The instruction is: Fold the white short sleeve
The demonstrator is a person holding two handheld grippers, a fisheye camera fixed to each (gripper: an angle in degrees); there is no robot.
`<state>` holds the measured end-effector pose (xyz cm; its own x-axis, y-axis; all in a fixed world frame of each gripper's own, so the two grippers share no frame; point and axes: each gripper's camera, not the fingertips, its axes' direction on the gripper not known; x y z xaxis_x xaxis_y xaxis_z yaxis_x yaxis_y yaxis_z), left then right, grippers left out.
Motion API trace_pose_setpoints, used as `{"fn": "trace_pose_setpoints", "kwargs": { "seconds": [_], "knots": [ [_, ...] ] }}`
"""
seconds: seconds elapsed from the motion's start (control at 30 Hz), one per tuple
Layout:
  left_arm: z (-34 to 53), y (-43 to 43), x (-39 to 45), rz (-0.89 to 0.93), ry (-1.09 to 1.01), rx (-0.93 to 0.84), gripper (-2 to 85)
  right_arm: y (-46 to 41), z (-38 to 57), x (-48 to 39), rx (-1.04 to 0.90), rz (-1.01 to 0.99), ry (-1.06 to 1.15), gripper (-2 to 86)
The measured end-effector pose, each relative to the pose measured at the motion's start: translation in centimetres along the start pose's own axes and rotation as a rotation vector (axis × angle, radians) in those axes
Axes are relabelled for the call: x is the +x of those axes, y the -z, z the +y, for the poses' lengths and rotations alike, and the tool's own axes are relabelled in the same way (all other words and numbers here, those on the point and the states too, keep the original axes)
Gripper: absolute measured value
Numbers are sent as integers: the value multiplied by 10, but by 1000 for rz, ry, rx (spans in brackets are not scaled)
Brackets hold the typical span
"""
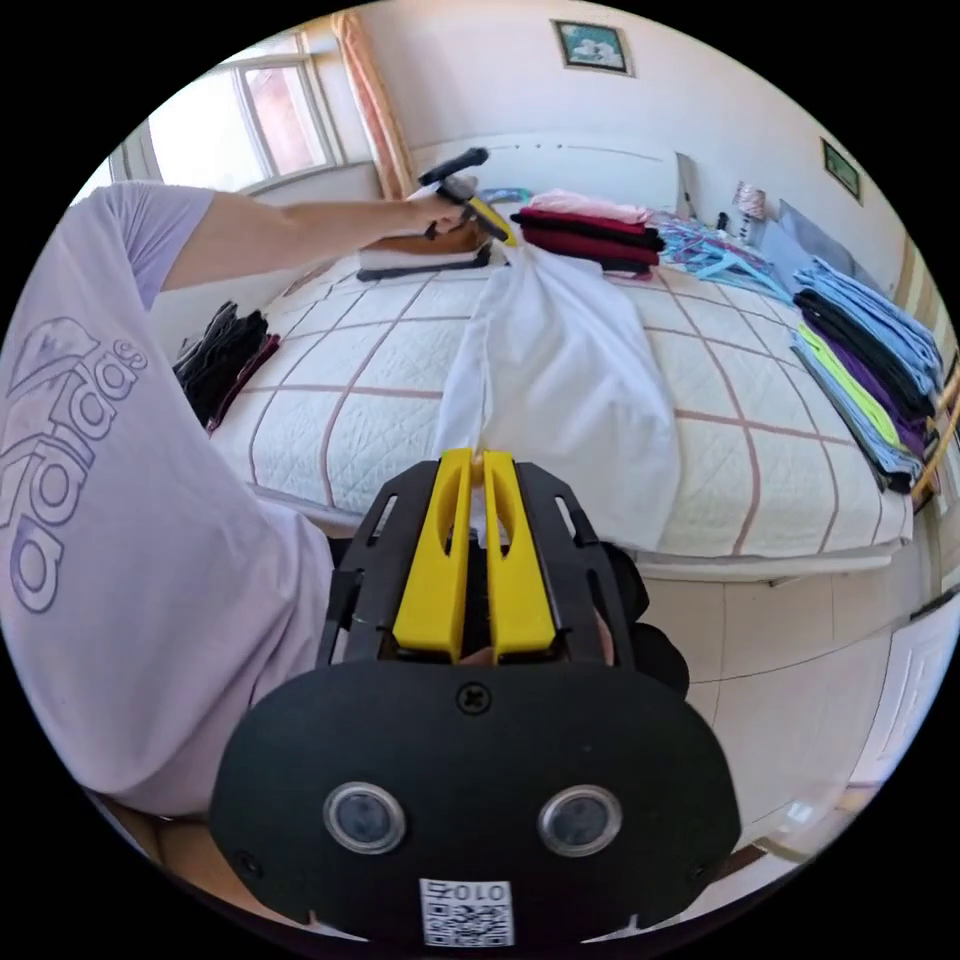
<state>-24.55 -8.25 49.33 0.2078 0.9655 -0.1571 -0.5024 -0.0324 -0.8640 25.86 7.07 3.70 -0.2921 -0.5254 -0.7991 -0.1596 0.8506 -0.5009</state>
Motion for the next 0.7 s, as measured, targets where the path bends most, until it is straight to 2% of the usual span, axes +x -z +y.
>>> {"fn": "trace_pose_setpoints", "kwargs": {
  "seconds": [0.1, 0.17, 0.3, 0.57, 0.7],
  "knots": [
    [14, 5, -10, 17, 40, 60, -2, 8, 6, -10, 82, -77, 15, 41],
    [19, 0, -9, 23, 13, 37, -2, -19, 6, -34, -33, -7, 87, 41],
    [30, -16, -5, 26, 8, -24, 1, -55, 7, -46, -99, -52, 65, 41],
    [68, -13, -20, 12, 145, -69, 28, -80, -1, -75, -187, -1, 90, 43],
    [87, 7, -25, -82, 297, -111, 34, -84, -4, -92, -191, 20, 108, 43]
  ]
}}
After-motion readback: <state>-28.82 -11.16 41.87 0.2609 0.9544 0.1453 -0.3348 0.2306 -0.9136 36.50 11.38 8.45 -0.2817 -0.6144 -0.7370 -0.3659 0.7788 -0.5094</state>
